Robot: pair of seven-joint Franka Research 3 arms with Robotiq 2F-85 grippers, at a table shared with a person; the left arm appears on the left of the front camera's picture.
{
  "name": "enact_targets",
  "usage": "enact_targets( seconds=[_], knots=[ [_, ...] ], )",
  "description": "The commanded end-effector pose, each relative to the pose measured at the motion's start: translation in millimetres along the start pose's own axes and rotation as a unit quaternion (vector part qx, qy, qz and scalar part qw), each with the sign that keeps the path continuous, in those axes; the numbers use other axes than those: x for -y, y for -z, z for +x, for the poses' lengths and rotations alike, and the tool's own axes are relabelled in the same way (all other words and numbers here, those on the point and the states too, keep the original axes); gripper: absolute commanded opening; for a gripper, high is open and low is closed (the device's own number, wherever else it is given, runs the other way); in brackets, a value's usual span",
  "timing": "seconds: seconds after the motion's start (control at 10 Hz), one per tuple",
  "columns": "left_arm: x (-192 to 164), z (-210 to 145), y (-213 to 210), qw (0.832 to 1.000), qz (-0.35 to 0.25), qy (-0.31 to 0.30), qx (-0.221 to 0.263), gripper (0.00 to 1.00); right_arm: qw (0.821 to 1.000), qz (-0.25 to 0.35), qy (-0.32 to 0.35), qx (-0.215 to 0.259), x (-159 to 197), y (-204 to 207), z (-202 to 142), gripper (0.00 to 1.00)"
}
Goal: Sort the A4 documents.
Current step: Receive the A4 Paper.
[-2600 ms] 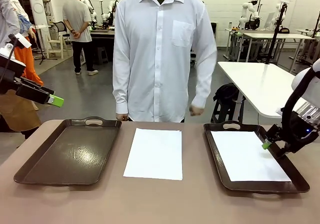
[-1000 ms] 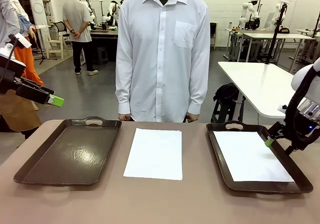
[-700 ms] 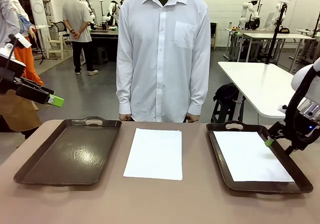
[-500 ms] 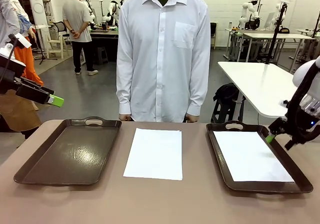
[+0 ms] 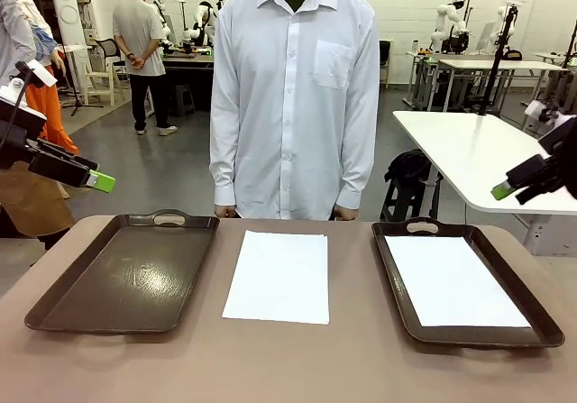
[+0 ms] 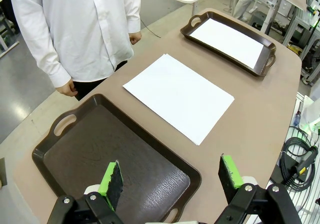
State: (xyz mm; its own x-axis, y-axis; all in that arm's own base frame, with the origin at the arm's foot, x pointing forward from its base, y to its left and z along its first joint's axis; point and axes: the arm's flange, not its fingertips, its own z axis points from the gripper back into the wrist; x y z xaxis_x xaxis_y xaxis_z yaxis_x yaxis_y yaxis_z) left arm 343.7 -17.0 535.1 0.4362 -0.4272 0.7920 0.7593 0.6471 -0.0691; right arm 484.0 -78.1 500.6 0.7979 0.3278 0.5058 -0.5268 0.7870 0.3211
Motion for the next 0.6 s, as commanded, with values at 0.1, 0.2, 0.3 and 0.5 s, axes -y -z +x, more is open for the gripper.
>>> enact_targets(
  seconds=[0.1, 0.2, 0.3, 0.5],
  knots=[
    [-2.5, -1.3, 1.2, 1.0, -0.006, 0.007, 0.005, 1.0, 0.989, 0.063, -0.12, 0.067, -13.4, -37.3, -29.9, 1.0],
    [-2.5, -1.3, 1.2, 1.0, -0.006, 0.007, 0.005, 1.0, 0.984, 0.067, -0.14, 0.083, -19.8, -48.4, -33.7, 1.0],
    [-2.5, -1.3, 1.2, 1.0, -0.006, 0.007, 0.005, 1.0, 0.983, 0.06, -0.145, 0.095, -24.6, -55.0, -35.0, 1.0],
    [-2.5, -1.3, 1.2, 1.0, -0.006, 0.007, 0.005, 1.0, 0.98, 0.069, -0.163, 0.087, -35.6, -53.8, -31.8, 1.0]
  ],
)
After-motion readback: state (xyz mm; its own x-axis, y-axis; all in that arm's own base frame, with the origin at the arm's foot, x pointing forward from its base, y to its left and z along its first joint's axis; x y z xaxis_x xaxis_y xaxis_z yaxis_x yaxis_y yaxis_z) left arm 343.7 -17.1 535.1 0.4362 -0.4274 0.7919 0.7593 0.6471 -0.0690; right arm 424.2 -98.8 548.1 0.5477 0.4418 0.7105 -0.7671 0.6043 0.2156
